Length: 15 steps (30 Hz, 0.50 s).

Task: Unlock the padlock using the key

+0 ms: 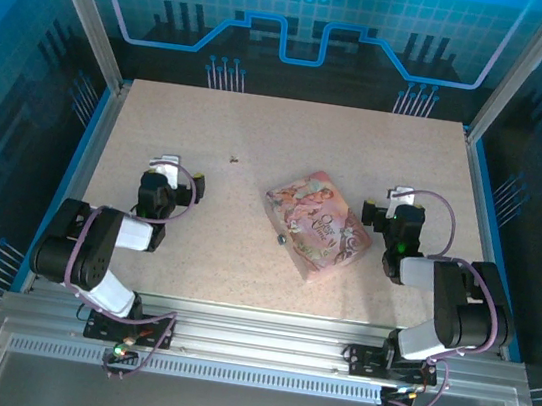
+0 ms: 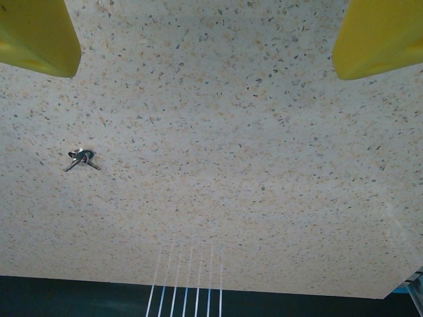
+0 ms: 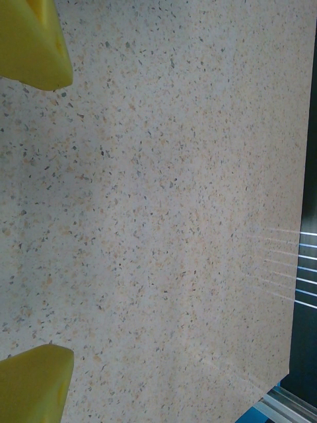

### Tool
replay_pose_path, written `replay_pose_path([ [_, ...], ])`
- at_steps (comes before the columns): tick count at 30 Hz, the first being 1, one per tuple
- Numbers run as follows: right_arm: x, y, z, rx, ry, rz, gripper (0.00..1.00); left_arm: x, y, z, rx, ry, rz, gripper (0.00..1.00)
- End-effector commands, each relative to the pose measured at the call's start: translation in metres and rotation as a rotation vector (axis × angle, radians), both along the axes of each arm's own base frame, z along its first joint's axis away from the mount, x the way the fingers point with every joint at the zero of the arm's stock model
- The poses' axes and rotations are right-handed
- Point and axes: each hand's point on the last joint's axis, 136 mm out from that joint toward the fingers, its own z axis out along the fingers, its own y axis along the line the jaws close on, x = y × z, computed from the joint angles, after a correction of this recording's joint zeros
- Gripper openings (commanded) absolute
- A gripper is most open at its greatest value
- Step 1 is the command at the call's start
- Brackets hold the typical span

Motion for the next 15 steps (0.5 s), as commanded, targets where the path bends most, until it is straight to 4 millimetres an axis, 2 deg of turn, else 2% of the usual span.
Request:
replay_pose_path([
  [1,0.006,0.001,0.011,-0.005,-0.041,-0.006,1.0,0.006,0.001,0.008,0.015,-0.02,-0.014,0.99],
  [4,0.006,0.001,0.013,-0.004,-0.047,-0.009,1.0,0.005,0.003,0.009,0.017,-0.024,-0.003,0.99],
  [9,0.004,0.004,0.021,0.005,-0.037,0.027,1.0,0.006,0.014,0.03,0.022,0.005,0.064,0.99],
  [12,0.005,-0.009,0.036,0.029,0.017,-0.039,1.0,0.006,0.02,0.045,0.025,0.033,0.101,0.99],
  [15,0.007,-0.009,0.058,0.06,0.002,-0.021,1.0,0.008,0.021,0.07,-0.016,-0.008,0.125,0.99],
])
